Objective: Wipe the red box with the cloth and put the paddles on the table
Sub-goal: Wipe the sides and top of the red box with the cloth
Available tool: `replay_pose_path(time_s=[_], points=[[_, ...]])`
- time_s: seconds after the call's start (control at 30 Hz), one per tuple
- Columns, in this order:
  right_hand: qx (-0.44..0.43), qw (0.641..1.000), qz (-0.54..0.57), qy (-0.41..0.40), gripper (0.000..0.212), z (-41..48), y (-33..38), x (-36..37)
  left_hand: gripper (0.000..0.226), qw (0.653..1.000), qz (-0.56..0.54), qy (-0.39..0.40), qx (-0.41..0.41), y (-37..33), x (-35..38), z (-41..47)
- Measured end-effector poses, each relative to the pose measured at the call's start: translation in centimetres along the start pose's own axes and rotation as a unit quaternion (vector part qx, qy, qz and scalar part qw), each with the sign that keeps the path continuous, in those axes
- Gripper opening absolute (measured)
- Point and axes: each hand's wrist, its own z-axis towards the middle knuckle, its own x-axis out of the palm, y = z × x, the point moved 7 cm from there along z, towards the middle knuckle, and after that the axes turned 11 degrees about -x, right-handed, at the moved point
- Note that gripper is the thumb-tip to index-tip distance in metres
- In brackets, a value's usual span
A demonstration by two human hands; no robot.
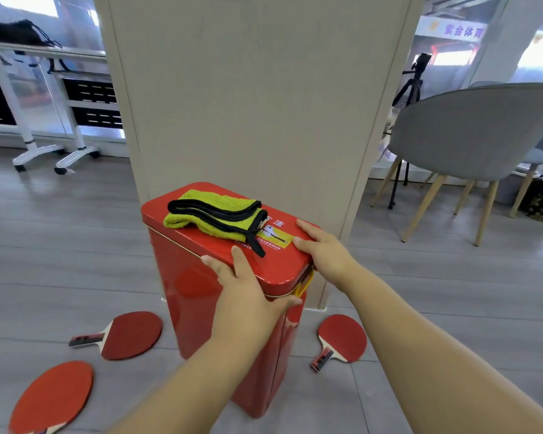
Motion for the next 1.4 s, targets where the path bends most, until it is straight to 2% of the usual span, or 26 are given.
replay_pose_path(time_s=[0.23,0.37,0.57,0.9,1.17,1.4], points=[[0.011,0.998,-0.019,-0.052,0.047,-2.1,-0.4,-1.3,0.124,0.999,-0.013,0.008,0.041,0.5,-0.6,0.3],[0.018,0.998,-0.041,-0.053,0.047,-3.4,0.3,-0.7,0.125,0.997,-0.036,0.013,0.065,1.5,-1.5,0.7],[-0.002,0.99,-0.129,-0.056,0.048,-6.1,2.3,1.6,0.124,0.992,-0.044,0.036,0.112,4.5,-4.2,2.1],[-0.022,0.985,-0.166,-0.034,0.048,-9.5,6.2,7.6,0.112,0.975,-0.088,0.131,0.154,9.3,-10.7,4.7],[-0.046,0.978,-0.196,-0.044,0.047,-10.5,8.1,10.2,0.094,0.963,-0.061,0.156,0.21,10.3,-13.6,5.0],[-0.047,0.979,-0.196,-0.031,0.048,-10.9,7.9,11.1,0.098,0.961,-0.068,0.168,0.208,11.4,-13.6,5.4]])
